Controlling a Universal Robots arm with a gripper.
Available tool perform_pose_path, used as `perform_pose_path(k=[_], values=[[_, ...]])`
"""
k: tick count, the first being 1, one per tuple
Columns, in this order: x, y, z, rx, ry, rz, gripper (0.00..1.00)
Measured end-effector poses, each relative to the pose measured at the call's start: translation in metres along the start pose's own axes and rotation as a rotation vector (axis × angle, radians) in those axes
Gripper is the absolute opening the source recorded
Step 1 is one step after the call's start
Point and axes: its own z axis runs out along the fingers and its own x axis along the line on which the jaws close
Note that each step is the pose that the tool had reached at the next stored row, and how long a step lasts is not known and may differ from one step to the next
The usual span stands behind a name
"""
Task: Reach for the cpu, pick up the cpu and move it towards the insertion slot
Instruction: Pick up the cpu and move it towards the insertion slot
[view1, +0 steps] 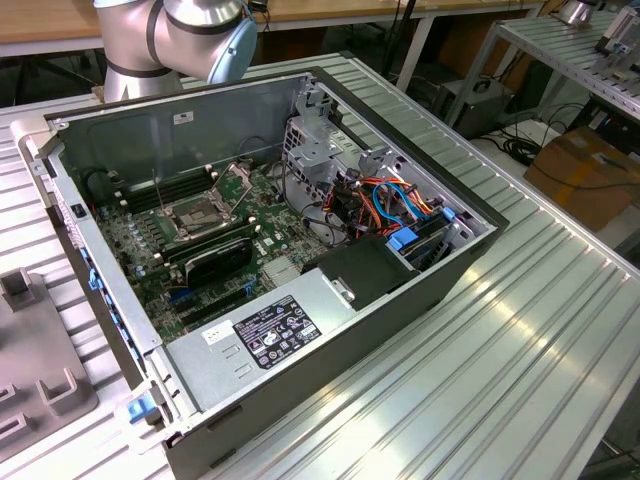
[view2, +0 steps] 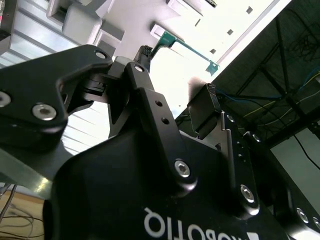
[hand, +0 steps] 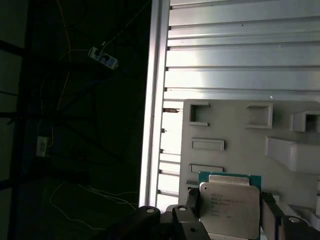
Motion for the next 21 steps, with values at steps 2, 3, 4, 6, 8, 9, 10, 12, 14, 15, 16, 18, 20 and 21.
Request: perform_pose_path(k=[2,3,4,6,8,9,10,12,14,15,16,18,20,21], values=[[-0.0018,-0.0001,-0.0001,0.0001,0.0001,0.0,0.55],[-0.0019,-0.0002,-0.0001,0.0001,0.0001,0.0,0.55],[-0.002,-0.0001,-0.0005,0.0,0.0001,0.0,0.55],[-0.0029,-0.0002,-0.001,-0.0001,0.0,0.0,0.55],[-0.0046,-0.0003,-0.0011,-0.0001,0.0,0.0,0.55],[-0.0054,-0.0004,-0.0011,-0.0001,0.0,0.0,0.55],[-0.0061,-0.0005,-0.0012,-0.0001,0.0,0.0,0.55],[-0.009,-0.0007,-0.0013,0.0,0.0002,0.0,0.55],[-0.016,-0.0012,-0.0016,-0.0002,0.0011,0.0,0.55],[-0.0173,-0.0013,-0.0016,-0.0003,0.0014,0.0,0.55],[-0.0194,-0.0015,-0.0017,-0.0003,0.0019,0.0,0.55],[-0.0227,-0.0018,-0.0019,-0.0004,0.0023,0.001,0.55],[-0.0264,-0.002,-0.002,-0.0006,0.0027,0.002,0.55],[-0.0267,-0.0021,-0.002,-0.0005,0.0028,0.002,0.55]])
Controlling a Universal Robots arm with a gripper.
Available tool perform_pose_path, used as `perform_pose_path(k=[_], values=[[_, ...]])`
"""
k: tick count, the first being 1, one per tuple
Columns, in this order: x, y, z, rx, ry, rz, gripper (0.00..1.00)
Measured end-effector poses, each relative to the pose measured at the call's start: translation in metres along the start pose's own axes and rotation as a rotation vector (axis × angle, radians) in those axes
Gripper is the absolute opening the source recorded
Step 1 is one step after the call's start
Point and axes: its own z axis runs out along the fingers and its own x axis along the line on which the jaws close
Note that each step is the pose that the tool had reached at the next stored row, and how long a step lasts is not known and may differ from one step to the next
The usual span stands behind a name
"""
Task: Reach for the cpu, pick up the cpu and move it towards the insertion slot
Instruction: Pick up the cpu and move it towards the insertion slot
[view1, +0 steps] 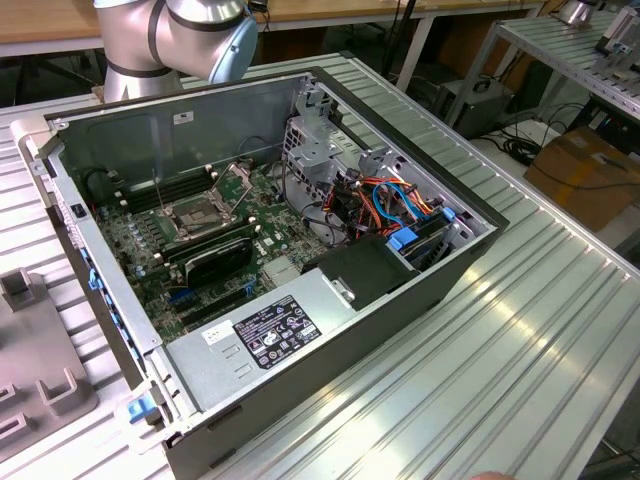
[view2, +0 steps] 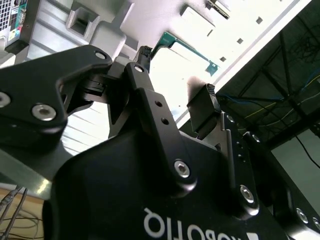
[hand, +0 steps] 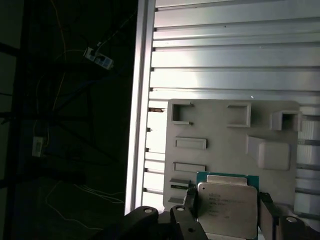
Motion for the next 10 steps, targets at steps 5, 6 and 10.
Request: perform_pose_path(k=[5,6,10], values=[[-0.0004,0.0048,0.0001,0.0001,0.0,-0.001,0.55],[-0.0008,0.0081,0.0001,0.0004,0.0002,-0.002,0.55],[-0.0018,0.0194,-0.0007,0.0009,-0.0029,-0.003,0.55]])
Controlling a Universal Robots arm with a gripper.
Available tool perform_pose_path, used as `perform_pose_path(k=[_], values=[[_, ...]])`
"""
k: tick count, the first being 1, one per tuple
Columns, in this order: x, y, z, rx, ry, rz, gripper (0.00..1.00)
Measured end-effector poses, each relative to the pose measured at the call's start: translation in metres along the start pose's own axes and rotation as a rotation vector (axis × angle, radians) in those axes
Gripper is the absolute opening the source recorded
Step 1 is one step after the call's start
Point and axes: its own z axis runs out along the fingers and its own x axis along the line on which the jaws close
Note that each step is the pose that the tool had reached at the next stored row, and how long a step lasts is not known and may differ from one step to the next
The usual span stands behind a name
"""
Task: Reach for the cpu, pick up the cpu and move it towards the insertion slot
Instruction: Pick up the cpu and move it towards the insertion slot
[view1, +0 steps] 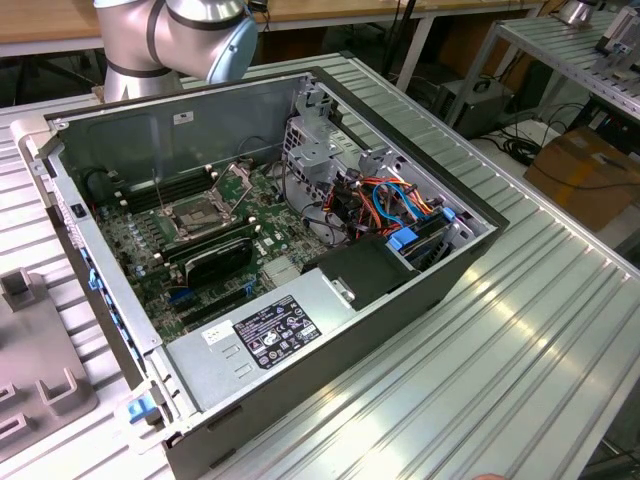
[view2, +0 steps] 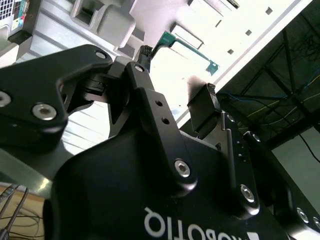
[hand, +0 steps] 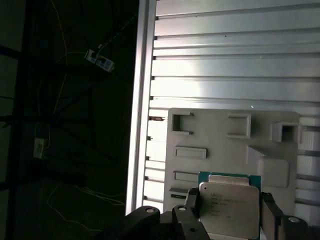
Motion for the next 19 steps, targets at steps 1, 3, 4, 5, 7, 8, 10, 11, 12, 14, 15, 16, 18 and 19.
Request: perform_pose_path(k=[1,3,4,5,7,8,10,11,12,14,15,16,18,19], values=[[0.0,0.0011,-0.0006,0.0001,-0.0008,0.0,0.55],[-0.0001,0.0034,-0.0029,0.0003,-0.0035,0.0,0.55],[-0.0001,0.0047,-0.0045,0.0005,-0.0051,0.0,0.55],[-0.0002,0.0063,-0.0061,0.0005,-0.0074,0.0,0.55],[-0.0005,0.0076,-0.0069,0.0007,-0.0099,0.0,0.55],[-0.0011,0.0079,-0.007,0.0007,-0.0097,0.0,0.55],[-0.0044,0.0084,-0.0071,0.0008,-0.0099,0.0,0.55],[-0.0064,0.0086,-0.0072,0.0008,-0.0098,0.0,0.55],[-0.0082,0.0088,-0.0073,0.0008,-0.0097,0.0,0.55],[-0.0111,0.0093,-0.0074,0.0008,-0.0098,0.0,0.55],[-0.0128,0.0101,-0.0074,0.0008,-0.0099,0.0,0.55],[-0.014,0.0101,-0.0075,0.0008,-0.0098,-0.001,0.55],[-0.02,0.0104,-0.0076,0.0008,-0.0098,-0.001,0.55],[-0.0241,0.0102,-0.0078,0.0008,-0.0098,-0.001,0.55]])
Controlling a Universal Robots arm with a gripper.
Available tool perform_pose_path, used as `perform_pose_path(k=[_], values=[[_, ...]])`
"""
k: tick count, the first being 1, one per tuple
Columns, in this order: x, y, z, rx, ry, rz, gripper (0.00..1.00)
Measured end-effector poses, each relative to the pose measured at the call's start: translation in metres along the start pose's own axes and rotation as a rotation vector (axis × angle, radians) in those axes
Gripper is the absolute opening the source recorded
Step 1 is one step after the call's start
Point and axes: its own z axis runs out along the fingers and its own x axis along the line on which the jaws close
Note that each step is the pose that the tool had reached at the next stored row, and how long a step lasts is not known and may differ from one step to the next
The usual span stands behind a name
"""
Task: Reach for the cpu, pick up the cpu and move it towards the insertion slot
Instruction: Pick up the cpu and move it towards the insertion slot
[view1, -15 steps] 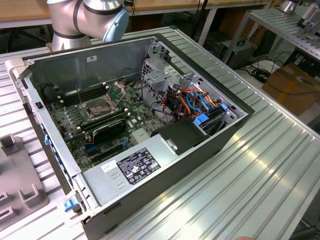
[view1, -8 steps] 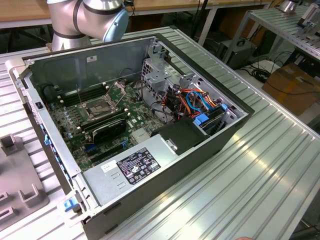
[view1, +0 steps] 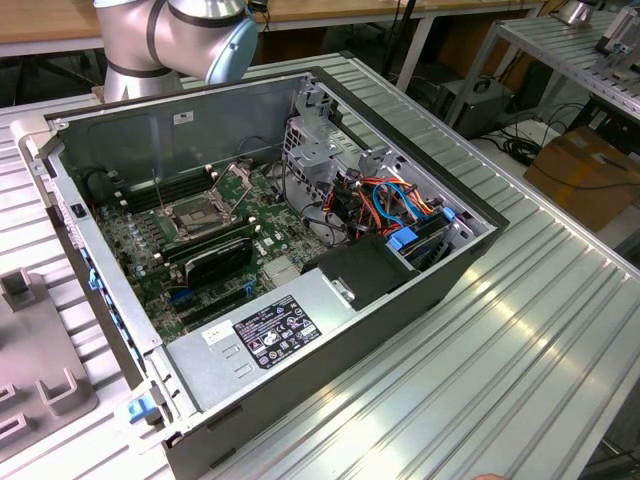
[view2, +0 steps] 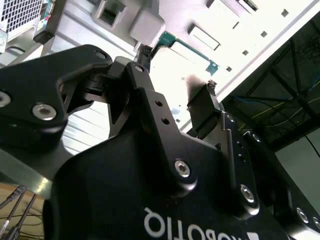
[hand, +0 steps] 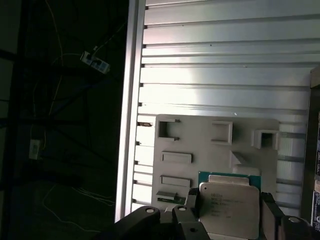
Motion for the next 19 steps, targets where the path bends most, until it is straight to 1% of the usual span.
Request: perform_pose_path(k=[2,4,10,15,17,19], values=[[-0.0054,-0.0001,-0.0002,0.0,0.0,0.0,0.55],[-0.0076,-0.0002,-0.0002,0.0,0.0,0.0,0.55],[-0.0105,-0.0003,-0.0003,0.0,0.0,0.0,0.55],[-0.0152,-0.0006,-0.0005,0.0,0.0,0.0,0.55],[-0.0181,-0.0007,-0.0006,0.0001,0.0,0.0,0.55],[-0.0231,-0.0011,-0.0007,0.0,0.0,0.0,0.55]])
